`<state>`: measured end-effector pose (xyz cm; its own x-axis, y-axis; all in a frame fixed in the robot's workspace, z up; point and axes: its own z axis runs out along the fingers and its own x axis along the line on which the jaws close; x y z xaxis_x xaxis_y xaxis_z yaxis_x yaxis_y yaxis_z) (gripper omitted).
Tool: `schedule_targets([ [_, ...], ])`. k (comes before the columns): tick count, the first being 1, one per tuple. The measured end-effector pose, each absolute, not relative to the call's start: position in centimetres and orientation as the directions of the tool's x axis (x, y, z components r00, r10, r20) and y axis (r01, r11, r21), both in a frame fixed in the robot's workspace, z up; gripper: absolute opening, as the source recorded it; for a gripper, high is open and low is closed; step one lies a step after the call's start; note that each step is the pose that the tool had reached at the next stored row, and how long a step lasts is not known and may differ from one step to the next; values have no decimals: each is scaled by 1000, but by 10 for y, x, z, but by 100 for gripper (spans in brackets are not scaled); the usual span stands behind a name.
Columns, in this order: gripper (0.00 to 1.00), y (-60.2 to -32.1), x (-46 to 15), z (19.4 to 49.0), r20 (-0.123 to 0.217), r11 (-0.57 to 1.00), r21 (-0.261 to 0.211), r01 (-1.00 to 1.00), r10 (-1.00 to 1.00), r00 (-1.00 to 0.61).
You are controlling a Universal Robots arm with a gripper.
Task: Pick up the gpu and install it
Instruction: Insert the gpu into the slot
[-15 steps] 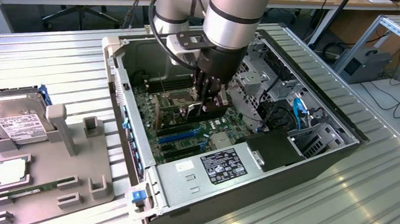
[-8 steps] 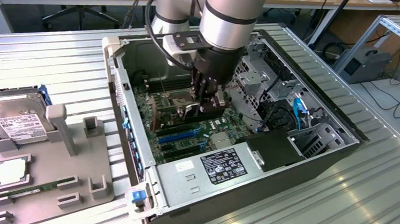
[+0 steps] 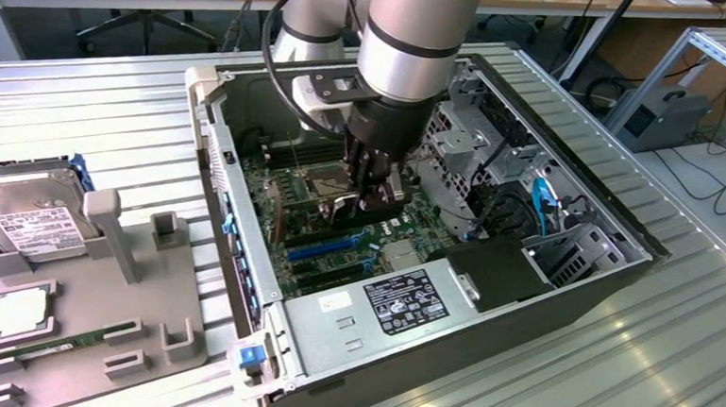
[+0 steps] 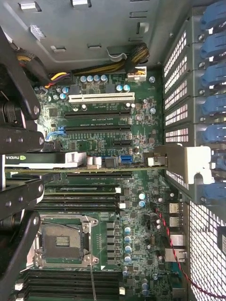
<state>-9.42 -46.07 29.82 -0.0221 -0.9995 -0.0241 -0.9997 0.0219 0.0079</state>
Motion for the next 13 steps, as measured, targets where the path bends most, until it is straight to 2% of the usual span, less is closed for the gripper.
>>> schedule_targets([
  [13,27,-461,-99,285,-24,16,8,-1000,-1000,-16],
])
